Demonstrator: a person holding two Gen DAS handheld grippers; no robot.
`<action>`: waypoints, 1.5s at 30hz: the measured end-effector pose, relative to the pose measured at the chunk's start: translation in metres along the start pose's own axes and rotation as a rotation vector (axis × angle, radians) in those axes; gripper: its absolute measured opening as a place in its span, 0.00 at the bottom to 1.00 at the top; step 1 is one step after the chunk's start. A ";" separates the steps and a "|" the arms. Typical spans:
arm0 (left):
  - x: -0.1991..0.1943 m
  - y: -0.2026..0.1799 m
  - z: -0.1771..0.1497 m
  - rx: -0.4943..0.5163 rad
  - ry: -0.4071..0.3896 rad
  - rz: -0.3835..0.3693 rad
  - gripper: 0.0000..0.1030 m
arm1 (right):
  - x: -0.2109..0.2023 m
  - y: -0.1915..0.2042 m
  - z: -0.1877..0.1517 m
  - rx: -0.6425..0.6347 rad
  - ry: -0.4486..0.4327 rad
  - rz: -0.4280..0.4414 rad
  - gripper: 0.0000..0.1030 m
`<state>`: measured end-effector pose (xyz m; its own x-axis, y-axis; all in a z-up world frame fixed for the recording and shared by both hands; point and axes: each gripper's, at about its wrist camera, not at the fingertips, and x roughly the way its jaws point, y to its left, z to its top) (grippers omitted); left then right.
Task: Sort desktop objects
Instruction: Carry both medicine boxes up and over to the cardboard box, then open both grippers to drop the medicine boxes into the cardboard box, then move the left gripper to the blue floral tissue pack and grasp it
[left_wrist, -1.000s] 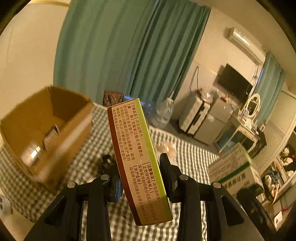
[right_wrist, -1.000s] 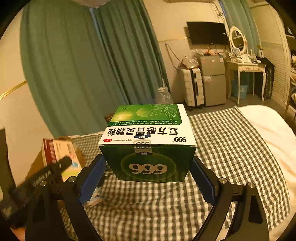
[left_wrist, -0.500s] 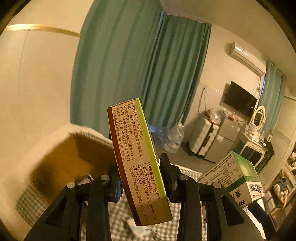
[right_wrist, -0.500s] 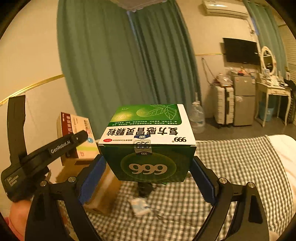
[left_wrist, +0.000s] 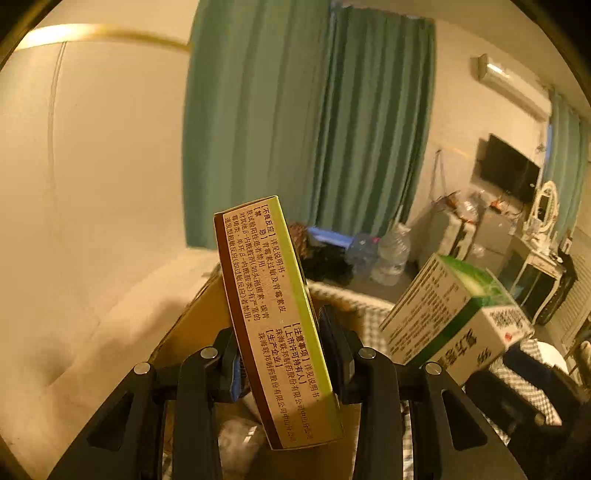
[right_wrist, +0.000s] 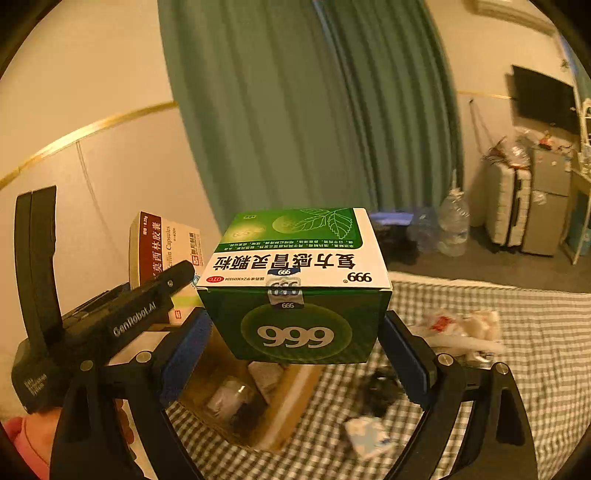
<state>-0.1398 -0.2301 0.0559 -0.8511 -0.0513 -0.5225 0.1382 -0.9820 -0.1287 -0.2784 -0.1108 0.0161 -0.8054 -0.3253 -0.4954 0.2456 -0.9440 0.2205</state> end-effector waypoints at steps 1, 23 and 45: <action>0.009 0.009 -0.005 -0.014 0.021 0.007 0.35 | 0.010 0.002 -0.001 -0.001 0.012 -0.001 0.89; 0.019 0.031 -0.035 0.037 0.077 0.019 0.97 | 0.052 -0.011 0.012 0.114 0.005 -0.038 0.89; -0.038 -0.161 -0.123 0.137 0.168 -0.049 1.00 | -0.157 -0.133 -0.019 0.104 -0.214 -0.270 0.93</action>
<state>-0.0679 -0.0479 -0.0071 -0.7570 0.0171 -0.6532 0.0186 -0.9987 -0.0476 -0.1742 0.0650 0.0484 -0.9311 -0.0352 -0.3631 -0.0390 -0.9800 0.1950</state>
